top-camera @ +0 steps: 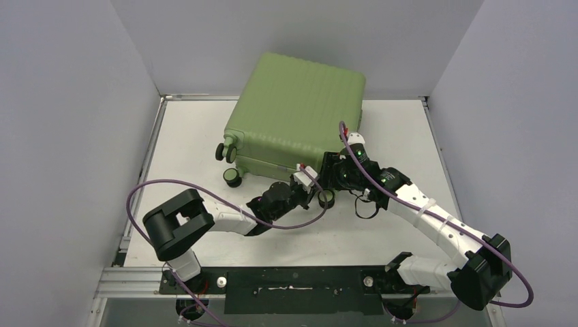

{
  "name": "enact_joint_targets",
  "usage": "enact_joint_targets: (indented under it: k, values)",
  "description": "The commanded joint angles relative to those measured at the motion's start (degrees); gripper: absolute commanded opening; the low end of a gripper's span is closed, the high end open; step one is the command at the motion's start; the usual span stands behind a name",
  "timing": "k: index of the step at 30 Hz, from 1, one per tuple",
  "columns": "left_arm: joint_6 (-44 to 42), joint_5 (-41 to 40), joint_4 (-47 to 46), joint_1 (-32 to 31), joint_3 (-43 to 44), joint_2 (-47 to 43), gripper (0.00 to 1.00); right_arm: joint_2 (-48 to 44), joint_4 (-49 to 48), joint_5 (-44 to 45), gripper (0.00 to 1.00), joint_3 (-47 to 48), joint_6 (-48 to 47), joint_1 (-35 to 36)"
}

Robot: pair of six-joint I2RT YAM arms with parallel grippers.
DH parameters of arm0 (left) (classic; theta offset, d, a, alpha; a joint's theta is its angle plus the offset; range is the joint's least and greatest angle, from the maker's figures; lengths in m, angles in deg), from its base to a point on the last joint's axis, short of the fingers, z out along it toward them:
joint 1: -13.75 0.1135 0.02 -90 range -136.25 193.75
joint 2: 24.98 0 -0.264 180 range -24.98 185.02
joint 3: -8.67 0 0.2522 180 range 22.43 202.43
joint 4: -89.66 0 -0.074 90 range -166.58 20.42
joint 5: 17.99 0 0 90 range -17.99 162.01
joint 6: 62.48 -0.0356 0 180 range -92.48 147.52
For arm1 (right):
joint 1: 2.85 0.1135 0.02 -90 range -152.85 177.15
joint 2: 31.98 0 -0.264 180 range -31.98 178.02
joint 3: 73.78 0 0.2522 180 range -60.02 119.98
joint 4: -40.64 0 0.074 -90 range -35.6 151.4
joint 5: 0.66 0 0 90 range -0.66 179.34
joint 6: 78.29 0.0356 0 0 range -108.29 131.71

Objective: Pack the luggage
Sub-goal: Zip the luggage at the center of the board.

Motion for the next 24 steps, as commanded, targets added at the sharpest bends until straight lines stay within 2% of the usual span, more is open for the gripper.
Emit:
enact_joint_targets:
  k: [1, 24]
  values:
    - [1.5, 12.9, -2.8, -5.7, 3.1, 2.0, 0.00, -2.6, -11.3, -4.1, 0.00, 2.4, 1.9, 2.0]
    - [2.5, 14.0, -14.1, -9.5, 6.9, 11.0, 0.00, -3.3, -18.1, -5.7, 0.00, -5.1, 14.4, 2.1]
